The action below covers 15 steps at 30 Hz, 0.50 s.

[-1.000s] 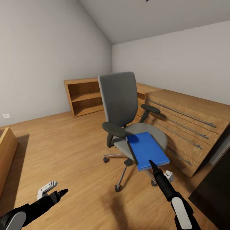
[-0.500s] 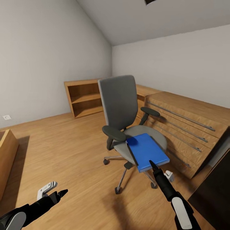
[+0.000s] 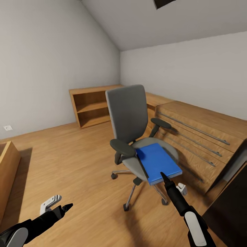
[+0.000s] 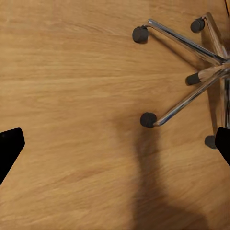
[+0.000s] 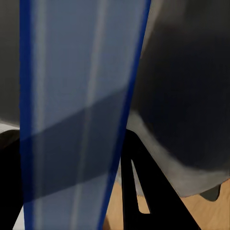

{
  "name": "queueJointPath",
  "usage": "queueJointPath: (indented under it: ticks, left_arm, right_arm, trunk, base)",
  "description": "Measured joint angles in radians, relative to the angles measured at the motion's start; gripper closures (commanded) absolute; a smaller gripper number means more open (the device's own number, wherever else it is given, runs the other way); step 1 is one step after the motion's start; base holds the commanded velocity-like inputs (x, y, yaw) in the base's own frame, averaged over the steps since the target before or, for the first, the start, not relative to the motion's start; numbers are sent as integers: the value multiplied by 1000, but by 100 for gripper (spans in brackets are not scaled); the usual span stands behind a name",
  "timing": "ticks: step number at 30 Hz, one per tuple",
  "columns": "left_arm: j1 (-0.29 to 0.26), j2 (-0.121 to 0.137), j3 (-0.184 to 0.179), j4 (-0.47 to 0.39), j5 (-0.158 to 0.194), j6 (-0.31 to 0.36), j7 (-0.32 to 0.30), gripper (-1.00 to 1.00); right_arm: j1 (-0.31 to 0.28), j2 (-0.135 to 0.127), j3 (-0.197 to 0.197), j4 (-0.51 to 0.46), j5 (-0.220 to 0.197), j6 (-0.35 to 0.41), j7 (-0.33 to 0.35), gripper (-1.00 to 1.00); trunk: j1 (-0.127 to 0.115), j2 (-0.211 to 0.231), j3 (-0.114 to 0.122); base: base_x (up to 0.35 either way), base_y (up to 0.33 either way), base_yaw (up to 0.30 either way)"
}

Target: In the bedroom, organize the workspace by keeping the computer under the desk, ensuring the monitor is on the desk, placing the keyboard on the desk next to the monitor, placing the mouse on the desk next to the keyboard, moving the folder from the swivel chair onto the desk next to the mouse, stacking the notebook on top of the folder with the pen on top of the notebook, and positioning the swivel chair next to the desk.

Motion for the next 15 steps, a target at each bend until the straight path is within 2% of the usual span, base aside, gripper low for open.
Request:
queueJointPath:
  ticks: [11,15]
  left_arm:
    - [0,-1,0,20,-7,-1,0,-100]
    - [0,0,2,80,-67,-40,-3,-100]
  right_arm:
    - [0,-1,-4,-5,-1,0,0,100]
    - [0,-2,-14,-18,0,-4,0,100]
  trunk:
    - [-42,77,34]
    - [-58,105,47]
  base:
    - [0,0,0]
    - [0,0,0]
